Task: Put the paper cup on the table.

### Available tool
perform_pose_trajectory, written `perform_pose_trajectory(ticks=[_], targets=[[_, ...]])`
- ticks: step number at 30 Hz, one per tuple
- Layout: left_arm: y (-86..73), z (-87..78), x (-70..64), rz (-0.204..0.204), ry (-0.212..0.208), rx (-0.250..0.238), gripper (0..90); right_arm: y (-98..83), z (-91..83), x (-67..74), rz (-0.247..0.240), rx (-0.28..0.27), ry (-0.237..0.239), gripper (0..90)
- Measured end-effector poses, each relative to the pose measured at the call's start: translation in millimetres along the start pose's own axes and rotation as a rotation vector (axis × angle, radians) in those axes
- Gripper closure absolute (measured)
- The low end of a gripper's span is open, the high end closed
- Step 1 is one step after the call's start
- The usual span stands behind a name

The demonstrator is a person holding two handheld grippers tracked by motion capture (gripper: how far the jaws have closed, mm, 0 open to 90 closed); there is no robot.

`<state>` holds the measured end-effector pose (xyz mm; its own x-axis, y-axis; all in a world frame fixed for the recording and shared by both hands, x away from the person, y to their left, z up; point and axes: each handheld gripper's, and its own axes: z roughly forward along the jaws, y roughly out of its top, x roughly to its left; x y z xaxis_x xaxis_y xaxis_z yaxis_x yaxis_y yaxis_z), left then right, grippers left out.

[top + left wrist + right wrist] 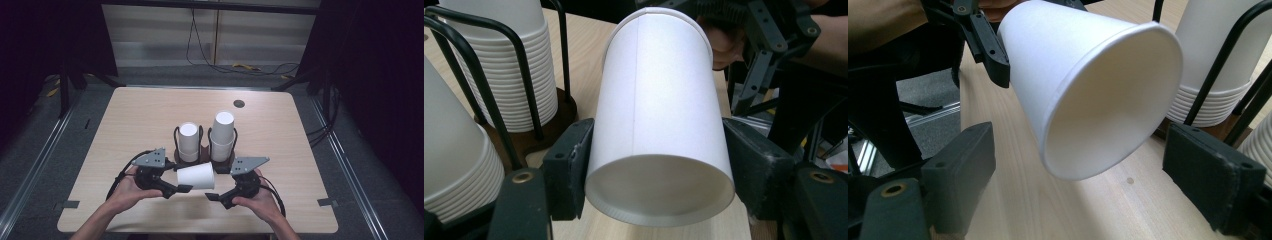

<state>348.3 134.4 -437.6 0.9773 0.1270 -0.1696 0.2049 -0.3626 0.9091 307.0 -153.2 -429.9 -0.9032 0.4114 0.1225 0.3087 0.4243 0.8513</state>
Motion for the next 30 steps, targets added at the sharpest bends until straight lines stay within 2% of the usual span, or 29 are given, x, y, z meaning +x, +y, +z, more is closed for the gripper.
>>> perform_pose_trajectory(ticks=[2,4,6,11,15,16,21,24,30], targets=[[-0.2,0.2,-0.7,0.003,0.008,-0.003,33.2,-0.3,0.3,1.1,-0.005,-0.001,0.001,13.7],[-0.6,0.1,-1.2,0.003,0.009,-0.035,33.2,-0.7,-0.6,2.1,-0.004,-0.014,0.005,13.7],[-0.7,-0.9,-1.3,-0.001,0.012,-0.045,33.2,-0.7,-0.7,2.3,-0.006,-0.015,0.004,13.7],[-1.3,-2.5,-0.9,-0.007,0.002,-0.079,33.1,-2.1,-3.3,3.5,-0.008,-0.039,0.005,13.7],[-1.6,-2.8,-2.6,0.004,0.009,-0.087,33.1,-2.7,-7.0,3.0,-0.004,-0.066,-0.019,13.7],[-1.6,-2.0,-2.9,0.008,-0.005,-0.102,33.1,-2.8,-9.0,2.1,0.004,-0.08,-0.024,13.7],[-1.7,0.6,-5.2,0.019,-0.025,-0.109,33.2,-2.4,-12.9,0.2,0.013,-0.115,-0.018,13.6],[-1.4,2.4,-7.1,0.027,-0.039,-0.108,33.1,-0.8,-14.2,-1.3,0.018,-0.142,0.004,13.5],[0.0,4.9,-10.7,0.042,-0.056,-0.105,33.2,1.6,-11.3,-2.7,0.027,-0.155,0.028,13.5]])
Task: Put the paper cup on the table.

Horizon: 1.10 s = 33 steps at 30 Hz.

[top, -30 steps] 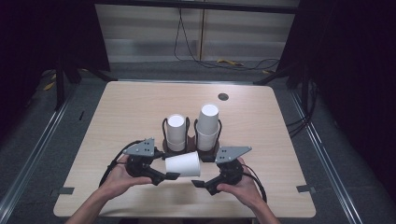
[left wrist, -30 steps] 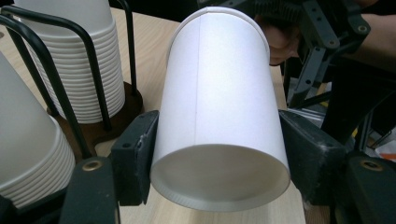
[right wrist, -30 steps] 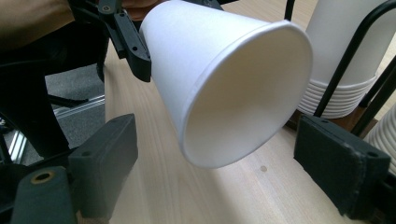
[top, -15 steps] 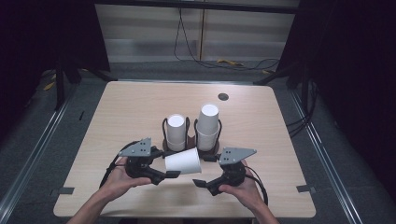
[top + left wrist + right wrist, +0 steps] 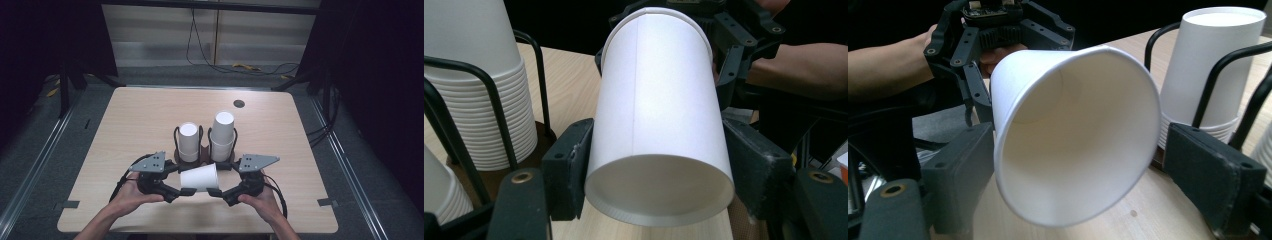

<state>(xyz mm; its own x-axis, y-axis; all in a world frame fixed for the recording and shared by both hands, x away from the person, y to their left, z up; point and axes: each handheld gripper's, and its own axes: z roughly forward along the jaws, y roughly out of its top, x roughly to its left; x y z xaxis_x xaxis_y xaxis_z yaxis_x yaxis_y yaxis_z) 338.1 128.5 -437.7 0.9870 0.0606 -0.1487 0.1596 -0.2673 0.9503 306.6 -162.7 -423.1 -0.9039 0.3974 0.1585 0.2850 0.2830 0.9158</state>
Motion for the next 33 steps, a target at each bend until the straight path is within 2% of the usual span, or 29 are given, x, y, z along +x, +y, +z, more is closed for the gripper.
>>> perform_pose_trajectory(ticks=[3,4,10,12,15,22,33], targets=[[-0.1,1.2,-0.6,0.004,-0.01,-0.004,33.2,0.0,1.6,-0.6,0.003,-0.001,0.016,13.5],[0.2,1.1,-0.6,0.008,-0.015,0.007,33.2,0.1,3.1,-1.1,0.014,-0.002,0.037,13.4],[-0.5,3.1,-1.7,0.009,-0.032,0.007,33.2,0.1,5.8,-2.0,0.021,0.0,0.065,13.5],[-0.9,4.5,-1.8,0.014,-0.038,0.012,33.1,-0.1,6.9,-2.5,0.028,-0.001,0.094,15.7],[-1.7,4.8,-1.5,0.007,-0.04,0.012,33.2,0.0,7.1,-2.8,0.033,0.005,0.095,16.3],[-3.9,3.0,1.7,-0.015,-0.063,-0.007,33.1,0.5,4.8,-7.0,0.07,-0.004,0.134,19.8],[-5.5,4.1,2.2,-0.029,-0.055,-0.002,28.5,0.8,3.7,-7.6,0.073,0.0,0.15,22.6]])
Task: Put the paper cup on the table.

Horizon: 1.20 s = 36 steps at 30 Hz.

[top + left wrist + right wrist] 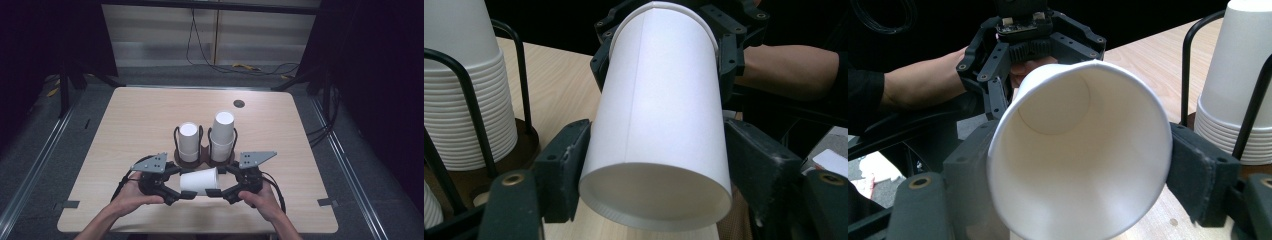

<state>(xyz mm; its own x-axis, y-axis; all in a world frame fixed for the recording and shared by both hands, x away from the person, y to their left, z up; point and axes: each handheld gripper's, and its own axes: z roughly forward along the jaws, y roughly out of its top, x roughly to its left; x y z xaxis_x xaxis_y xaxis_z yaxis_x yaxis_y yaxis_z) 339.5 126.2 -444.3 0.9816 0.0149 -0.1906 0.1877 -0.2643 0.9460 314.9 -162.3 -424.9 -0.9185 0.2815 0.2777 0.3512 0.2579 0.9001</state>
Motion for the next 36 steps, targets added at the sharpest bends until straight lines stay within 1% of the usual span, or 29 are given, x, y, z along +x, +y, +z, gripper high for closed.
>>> perform_pose_trajectory(ticks=[1,3,6,8,11,13,14,15,16,18,19,20,21,23,26,27,28,29,31,33,34,35,36], targets=[[0.0,0.1,0.3,-0.003,0.011,0.001,24.8,0.0,-0.4,-0.5,0.0,-0.001,0.0,22.6],[-0.2,0.0,0.6,-0.009,0.01,-0.004,22.2,0.2,-0.8,-0.7,0.001,-0.001,-0.001,22.6],[-0.1,-1.0,1.4,-0.012,0.018,0.004,20.9,0.3,-1.1,-0.8,0.003,-0.002,-0.004,22.7],[-0.2,-0.4,1.3,-0.01,0.027,0.004,17.8,0.5,-1.5,-0.8,0.004,0.0,-0.01,22.7],[0.1,-0.1,0.6,-0.011,0.045,0.019,15.9,0.9,-2.8,-1.0,0.004,0.001,-0.016,22.7],[0.3,-1.2,0.7,-0.003,0.069,0.045,15.9,1.2,-3.9,-1.7,0.005,-0.002,-0.022,22.7],[-0.2,-2.2,0.6,-0.006,0.081,0.043,15.9,1.5,-4.7,-2.0,0.008,-0.002,-0.025,22.8],[-1.5,-4.5,1.3,-0.005,0.104,0.035,16.6,1.5,-5.2,-2.4,0.01,0.0,-0.03,22.9],[-1.5,-4.5,1.3,-0.005,0.104,0.035,17.0,1.5,-5.2,-2.4,0.01,0.0,-0.03,22.9],[-3.6,-7.5,2.9,-0.018,0.122,0.036,16.8,1.2,-5.3,-2.9,0.017,0.0,-0.042,22.9],[-4.8,-9.0,2.9,-0.027,0.127,0.045,16.4,1.2,-5.2,-3.3,0.021,0.001,-0.047,22.9],[-6.4,-10.3,2.5,-0.026,0.135,0.051,16.4,1.2,-5.2,-3.3,0.021,0.001,-0.047,22.9],[-8.4,-10.9,1.8,-0.033,0.14,0.051,16.3,1.0,-5.1,-3.6,0.021,0.003,-0.054,22.9],[-11.4,-13.9,0.4,-0.029,0.152,0.068,16.2,0.9,-5.2,-3.5,0.026,0.005,-0.056,23.0],[-11.9,-18.7,0.2,-0.032,0.176,0.068,16.2,0.8,-5.4,-3.5,0.028,0.007,-0.062,23.1],[-10.7,-22.3,0.6,-0.047,0.197,0.074,16.3,0.8,-5.6,-3.5,0.028,0.008,-0.064,23.1],[-10.3,-24.1,1.0,-0.059,0.201,0.075,16.9,0.8,-6.3,-3.2,0.029,0.01,-0.07,23.1],[-9.9,-25.9,1.6,-0.055,0.208,0.083,16.9,0.8,-6.8,-3.0,0.027,0.01,-0.075,23.2],[-10.8,-27.9,1.4,-0.049,0.237,0.099,17.0,0.6,-8.1,-3.2,0.029,0.016,-0.082,23.2],[-13.6,-29.0,1.7,-0.065,0.244,0.12,17.1,0.3,-11.0,-3.7,0.036,0.017,-0.097,23.4],[-13.6,-29.0,1.7,-0.065,0.244,0.12,17.4,0.3,-11.0,-3.7,0.036,0.017,-0.097,23.4],[-14.4,-29.8,2.2,-0.062,0.254,0.13,17.4,0.4,-12.3,-4.0,0.036,0.022,-0.107,23.4],[-15.2,-30.0,2.6,-0.072,0.261,0.129,17.4,0.5,-13.7,-3.9,0.04,0.023,-0.115,23.5]])
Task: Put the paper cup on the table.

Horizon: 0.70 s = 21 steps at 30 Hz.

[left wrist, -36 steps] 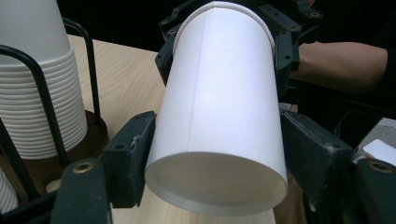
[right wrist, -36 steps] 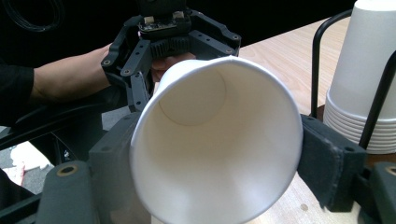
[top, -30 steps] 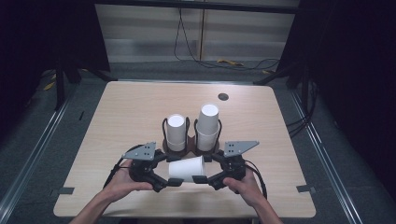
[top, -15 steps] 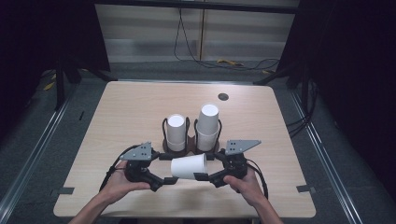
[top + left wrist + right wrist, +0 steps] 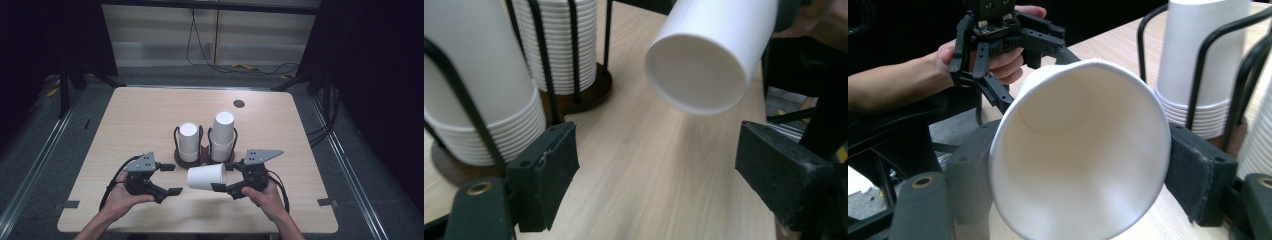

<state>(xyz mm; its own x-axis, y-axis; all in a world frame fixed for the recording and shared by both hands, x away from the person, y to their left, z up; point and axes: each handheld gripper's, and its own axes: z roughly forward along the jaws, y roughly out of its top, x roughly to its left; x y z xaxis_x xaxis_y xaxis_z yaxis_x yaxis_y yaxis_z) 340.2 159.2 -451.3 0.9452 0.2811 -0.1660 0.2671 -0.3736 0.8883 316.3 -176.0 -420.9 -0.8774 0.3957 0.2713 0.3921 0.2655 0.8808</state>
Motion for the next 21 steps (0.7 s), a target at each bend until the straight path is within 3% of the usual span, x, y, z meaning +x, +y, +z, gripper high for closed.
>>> perform_pose_trajectory(ticks=[2,3,6,9,16,21], targets=[[-1.0,-0.4,1.7,-0.005,0.012,0.009,17.5,0.2,-2.6,-0.7,0.004,0.003,-0.013,23.6],[-1.4,-0.9,2.4,-0.021,0.023,0.038,17.7,0.1,-4.9,-1.2,0.009,0.008,-0.025,23.6],[-1.9,-0.3,2.5,-0.026,0.01,0.044,19.1,-0.3,-6.8,-2.2,0.013,0.014,-0.035,23.6],[-2.2,0.3,2.6,-0.033,0.026,0.062,19.6,-1.2,-9.1,-4.2,0.013,0.027,-0.048,23.7],[-6.9,-0.5,6.8,-0.075,0.061,0.077,15.9,0.0,-14.6,-7.4,0.01,0.043,-0.081,23.8],[-7.7,-4.4,9.2,-0.078,0.09,0.074,15.9,0.4,-20.7,-9.3,0.016,0.054,-0.107,23.8]])
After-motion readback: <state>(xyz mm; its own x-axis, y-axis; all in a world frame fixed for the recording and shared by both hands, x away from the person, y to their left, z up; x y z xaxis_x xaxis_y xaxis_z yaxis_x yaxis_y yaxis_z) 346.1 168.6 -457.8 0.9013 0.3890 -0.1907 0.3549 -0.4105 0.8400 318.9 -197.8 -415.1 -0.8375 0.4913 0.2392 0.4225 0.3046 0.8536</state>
